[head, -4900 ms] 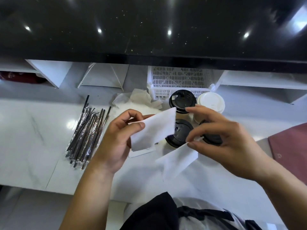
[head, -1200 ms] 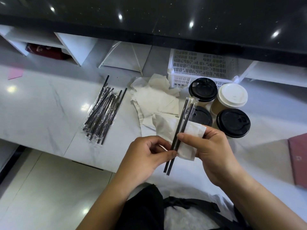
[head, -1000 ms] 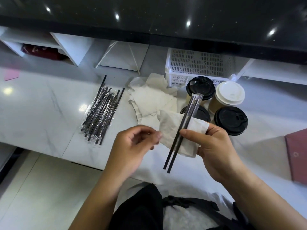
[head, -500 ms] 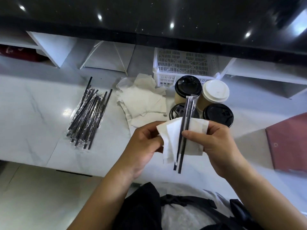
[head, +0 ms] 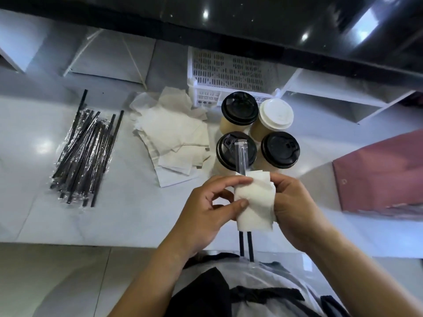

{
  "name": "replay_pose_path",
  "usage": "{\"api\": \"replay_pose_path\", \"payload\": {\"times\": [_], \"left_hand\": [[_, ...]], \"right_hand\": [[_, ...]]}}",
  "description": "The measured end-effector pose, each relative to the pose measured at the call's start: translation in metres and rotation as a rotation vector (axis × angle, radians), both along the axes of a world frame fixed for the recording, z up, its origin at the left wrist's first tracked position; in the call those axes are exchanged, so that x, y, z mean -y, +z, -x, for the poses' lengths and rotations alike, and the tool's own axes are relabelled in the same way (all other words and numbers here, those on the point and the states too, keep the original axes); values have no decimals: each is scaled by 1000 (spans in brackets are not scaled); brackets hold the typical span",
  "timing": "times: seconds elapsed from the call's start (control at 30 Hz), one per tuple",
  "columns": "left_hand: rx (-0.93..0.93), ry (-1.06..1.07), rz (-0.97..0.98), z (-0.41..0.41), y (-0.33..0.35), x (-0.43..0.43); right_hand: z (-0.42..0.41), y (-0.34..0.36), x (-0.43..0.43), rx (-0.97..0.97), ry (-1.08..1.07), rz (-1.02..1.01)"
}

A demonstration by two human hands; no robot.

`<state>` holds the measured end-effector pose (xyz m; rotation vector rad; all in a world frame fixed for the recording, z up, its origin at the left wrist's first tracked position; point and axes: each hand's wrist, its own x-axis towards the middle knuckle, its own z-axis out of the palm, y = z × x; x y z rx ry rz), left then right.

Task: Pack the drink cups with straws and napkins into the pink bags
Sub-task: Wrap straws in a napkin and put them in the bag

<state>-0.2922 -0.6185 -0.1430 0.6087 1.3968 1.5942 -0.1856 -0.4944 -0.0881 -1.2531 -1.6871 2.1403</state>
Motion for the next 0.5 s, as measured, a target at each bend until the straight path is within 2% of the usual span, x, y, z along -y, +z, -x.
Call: {"api": "replay_pose_path", "payload": {"times": [0.07,0.2,0.3,0.5], "left_hand": [[18,-4,3,-2,-2,-2],[-58,-30,20,-7,-2,-9],[-127,-97,-17,-16,8,-22],[-186,-135,-101,-50,36,-63]], "right_hand": [[-8,1,-3,28,18,63],[-30,8,-14,20,-4,198],[-44,16,-18,-28,15,48],[-70,29,-44,-108,-175,-192]]}}
